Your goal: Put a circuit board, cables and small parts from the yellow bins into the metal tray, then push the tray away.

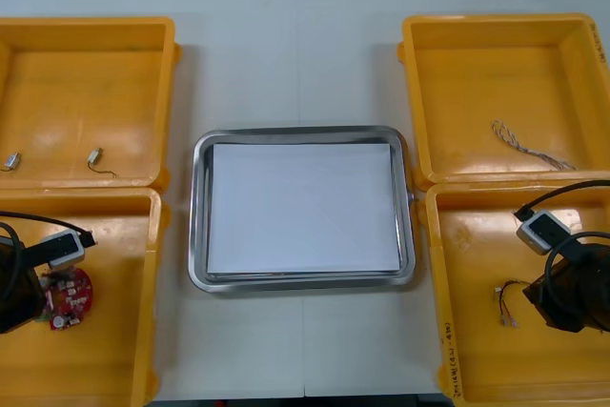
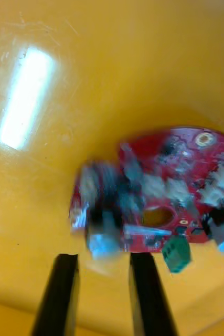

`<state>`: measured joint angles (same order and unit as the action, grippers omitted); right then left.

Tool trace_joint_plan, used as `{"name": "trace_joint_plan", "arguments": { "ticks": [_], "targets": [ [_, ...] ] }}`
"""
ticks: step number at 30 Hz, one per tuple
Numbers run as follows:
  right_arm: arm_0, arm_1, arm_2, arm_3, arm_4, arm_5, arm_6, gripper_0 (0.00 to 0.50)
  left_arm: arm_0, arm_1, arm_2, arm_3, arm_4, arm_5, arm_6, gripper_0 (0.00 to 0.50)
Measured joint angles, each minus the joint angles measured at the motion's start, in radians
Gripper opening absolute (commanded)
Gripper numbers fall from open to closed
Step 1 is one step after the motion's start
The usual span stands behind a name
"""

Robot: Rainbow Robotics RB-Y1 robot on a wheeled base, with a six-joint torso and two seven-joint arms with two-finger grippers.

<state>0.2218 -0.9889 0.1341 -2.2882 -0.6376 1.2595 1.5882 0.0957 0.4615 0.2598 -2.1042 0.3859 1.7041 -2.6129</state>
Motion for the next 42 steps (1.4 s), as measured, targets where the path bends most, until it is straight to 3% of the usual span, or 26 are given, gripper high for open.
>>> {"name": "trace_joint_plan", "arguments": {
  "ticks": [2, 4, 8, 15, 19, 25, 30, 42],
  "targets": [
    [0.000, -0.001, -0.002, 0.000, 0.007, 0.002, 0.002, 0.500, 0.000, 0.000, 0.000, 0.000, 0.000, 0.000, 0.000, 0.472],
    [0.000, -0.001, -0.002, 0.000, 0.016, 0.002, 0.039, 0.500, 0.000, 0.000, 0.000, 0.000, -0.001, 0.000, 0.000, 0.500],
    [0.000, -0.002, -0.003, 0.000, 0.028, 0.002, 0.168, 0.500, 0.000, 0.000, 0.000, 0.000, -0.001, 0.000, 0.000, 0.500],
    [0.000, -0.002, -0.004, 0.022, 0.033, -0.012, 0.260, 0.500, 0.000, 0.000, 0.003, 0.000, 0.010, 0.000, 0.000, 0.500],
    [0.000, 0.000, -0.004, 0.072, 0.028, -0.046, 0.377, 0.500, 0.000, 0.008, 0.023, 0.000, 0.084, 0.019, 0.000, 0.500],
    [0.000, 0.018, -0.008, 0.121, 0.009, -0.053, 0.414, 0.500, 0.000, 0.061, 0.059, 0.000, 0.191, 0.067, 0.000, 0.500],
    [-0.005, 0.053, -0.009, 0.139, -0.004, -0.053, 0.535, 0.500, 0.000, 0.101, 0.095, 0.001, 0.256, 0.082, 0.000, 0.500],
    [-0.015, 0.091, -0.009, 0.162, -0.025, -0.053, 0.544, 0.500, 0.044, 0.111, 0.151, 0.004, 0.315, 0.042, 0.000, 0.500]
  ]
}}
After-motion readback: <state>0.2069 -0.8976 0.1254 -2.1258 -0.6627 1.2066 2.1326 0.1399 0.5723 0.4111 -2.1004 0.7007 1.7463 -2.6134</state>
